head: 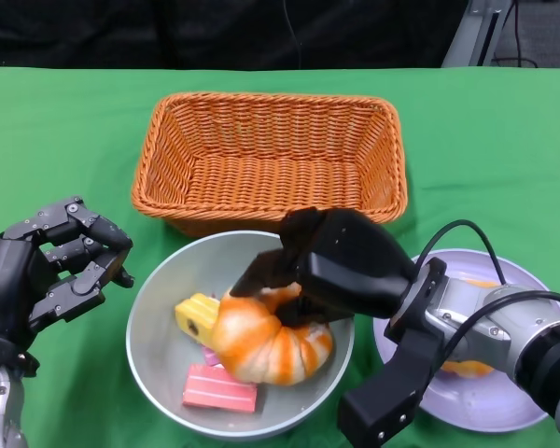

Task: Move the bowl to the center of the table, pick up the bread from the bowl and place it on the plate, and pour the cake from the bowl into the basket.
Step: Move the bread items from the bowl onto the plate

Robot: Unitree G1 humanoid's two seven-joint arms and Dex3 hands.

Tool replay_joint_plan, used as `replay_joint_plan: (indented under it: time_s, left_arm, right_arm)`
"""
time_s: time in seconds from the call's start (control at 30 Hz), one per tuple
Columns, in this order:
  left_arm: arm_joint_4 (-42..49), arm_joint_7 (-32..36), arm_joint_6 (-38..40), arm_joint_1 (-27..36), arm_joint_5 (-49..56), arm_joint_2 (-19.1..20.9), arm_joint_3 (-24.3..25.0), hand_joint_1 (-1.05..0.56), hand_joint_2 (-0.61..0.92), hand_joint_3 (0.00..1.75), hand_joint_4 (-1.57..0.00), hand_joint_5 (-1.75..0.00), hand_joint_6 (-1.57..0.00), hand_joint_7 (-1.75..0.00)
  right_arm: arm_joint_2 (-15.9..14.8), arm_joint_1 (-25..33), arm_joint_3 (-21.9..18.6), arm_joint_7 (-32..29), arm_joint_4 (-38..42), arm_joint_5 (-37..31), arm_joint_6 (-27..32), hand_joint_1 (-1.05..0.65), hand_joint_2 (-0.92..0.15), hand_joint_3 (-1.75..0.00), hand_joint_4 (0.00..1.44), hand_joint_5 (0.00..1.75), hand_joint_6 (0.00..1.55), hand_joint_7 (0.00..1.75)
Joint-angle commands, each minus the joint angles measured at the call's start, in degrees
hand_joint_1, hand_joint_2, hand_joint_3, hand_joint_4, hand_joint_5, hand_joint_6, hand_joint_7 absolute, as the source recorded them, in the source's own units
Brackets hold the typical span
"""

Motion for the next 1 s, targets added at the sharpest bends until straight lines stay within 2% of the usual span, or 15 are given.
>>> replay_joint_plan:
  time_s: [0.03, 0.2, 0.37, 0.57, 0.67, 0.77, 0.87, 1.0]
  left_arm:
    - [0.4, -0.4, -0.7, -0.7, -0.6, 1.2, 0.6, -0.13, 0.81, 0.51, -0.82, -1.45, -0.86, -1.1]
    - [0.9, -0.7, -1.0, -0.9, -0.6, 1.3, 0.8, -0.13, 0.8, 0.52, -0.83, -1.45, -0.87, -1.09]
    - [1.0, -0.4, -0.8, -0.9, -0.5, 1.4, 0.8, -0.12, 0.78, 0.58, -0.83, -1.47, -0.86, -1.12]
    - [0.6, 0.3, -0.9, -0.6, 0.2, 1.5, 0.7, -0.12, 0.76, 0.61, -0.83, -1.45, -0.85, -1.15]
    - [0.1, 0.3, -0.3, -0.4, 0.0, 1.4, 0.7, -0.13, 0.74, 0.62, -0.83, -1.45, -0.85, -1.16]
    - [-0.1, 0.8, -0.3, -0.2, 0.4, 1.5, 0.7, -0.14, 0.74, 0.63, -0.83, -1.45, -0.85, -1.16]
    - [0.4, 0.4, -0.7, -0.4, 0.1, 1.7, 0.9, -0.12, 0.74, 0.63, -0.82, -1.44, -0.84, -1.16]
    - [0.5, 0.1, -0.1, -0.5, -0.3, 2.0, 1.0, -0.12, 0.75, 0.63, -0.83, -1.44, -0.85, -1.16]
  right_arm:
    - [-1.3, -0.3, -2.0, 1.2, -1.4, 2.3, -1.3, -0.19, -0.85, 0.0, 0.72, 1.48, 0.89, 0.75]
    - [-2.5, 0.5, -4.9, 5.5, -3.8, 5.6, -2.5, -0.19, -0.86, 0.0, 0.78, 1.31, 0.93, 0.61]
    - [-2.6, 1.5, -7.1, 6.5, -4.9, 7.6, -3.5, -0.16, -0.86, 0.0, 0.8, 1.32, 0.98, 0.56]
    - [-2.7, 2.3, -9.1, 8.5, -5.3, 9.9, -4.6, -0.15, -0.86, -0.01, 0.82, 1.3, 0.99, 0.58]
    - [-3.1, 3.1, -10.4, 9.0, -6.8, 10.9, -4.8, -0.14, -0.86, 0.0, 0.78, 1.42, 0.95, 0.69]
    - [-4.1, 4.4, -12.0, 10.2, -9.9, 11.5, -4.6, -0.15, -0.85, 0.0, 0.77, 1.45, 0.93, 0.74]
    - [-5.4, 6.1, -14.1, 12.1, -12.9, 13.5, -5.1, -0.12, -0.87, -0.01, 0.78, 1.41, 0.93, 0.75]
    - [-7.0, 8.6, -17.0, 13.4, -16.8, 14.9, -4.9, -0.08, -0.84, 0.0, 0.84, 1.33, 0.94, 0.77]
